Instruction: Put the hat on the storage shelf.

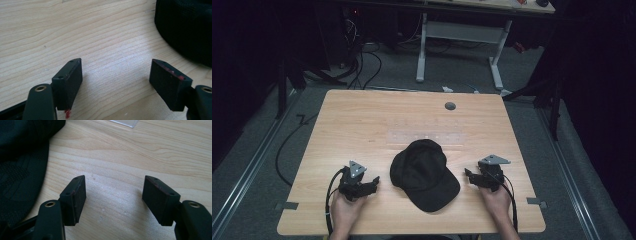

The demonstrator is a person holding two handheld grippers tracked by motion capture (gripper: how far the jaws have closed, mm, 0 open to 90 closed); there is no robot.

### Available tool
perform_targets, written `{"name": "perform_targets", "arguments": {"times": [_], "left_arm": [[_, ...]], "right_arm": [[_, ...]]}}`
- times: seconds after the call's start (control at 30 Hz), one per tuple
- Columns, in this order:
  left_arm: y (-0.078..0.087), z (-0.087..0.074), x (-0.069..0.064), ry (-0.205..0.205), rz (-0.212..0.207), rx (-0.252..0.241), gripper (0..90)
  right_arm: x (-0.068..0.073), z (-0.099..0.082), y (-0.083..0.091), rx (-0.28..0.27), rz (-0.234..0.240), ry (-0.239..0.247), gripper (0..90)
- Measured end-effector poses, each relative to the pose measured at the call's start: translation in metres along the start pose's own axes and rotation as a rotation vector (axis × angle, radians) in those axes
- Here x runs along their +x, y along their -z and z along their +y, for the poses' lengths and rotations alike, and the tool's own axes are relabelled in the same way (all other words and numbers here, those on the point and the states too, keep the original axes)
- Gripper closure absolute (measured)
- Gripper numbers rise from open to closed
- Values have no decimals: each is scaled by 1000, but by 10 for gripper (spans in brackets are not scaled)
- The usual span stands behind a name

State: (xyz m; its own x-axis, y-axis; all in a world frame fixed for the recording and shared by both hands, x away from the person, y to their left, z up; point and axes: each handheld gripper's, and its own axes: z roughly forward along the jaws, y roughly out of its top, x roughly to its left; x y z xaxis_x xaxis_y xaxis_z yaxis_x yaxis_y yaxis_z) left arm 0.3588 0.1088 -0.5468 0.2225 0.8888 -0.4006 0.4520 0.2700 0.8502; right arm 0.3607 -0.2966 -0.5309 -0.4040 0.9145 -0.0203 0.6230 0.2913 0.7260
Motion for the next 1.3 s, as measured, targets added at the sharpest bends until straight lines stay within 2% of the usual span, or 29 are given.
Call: {"name": "perform_targets", "arguments": {"times": [1.3], "left_arm": [[0, 0, -1, 2, 8, -1, 263]], "right_arm": [[2, 0, 1, 1, -12, -9, 359]]}}
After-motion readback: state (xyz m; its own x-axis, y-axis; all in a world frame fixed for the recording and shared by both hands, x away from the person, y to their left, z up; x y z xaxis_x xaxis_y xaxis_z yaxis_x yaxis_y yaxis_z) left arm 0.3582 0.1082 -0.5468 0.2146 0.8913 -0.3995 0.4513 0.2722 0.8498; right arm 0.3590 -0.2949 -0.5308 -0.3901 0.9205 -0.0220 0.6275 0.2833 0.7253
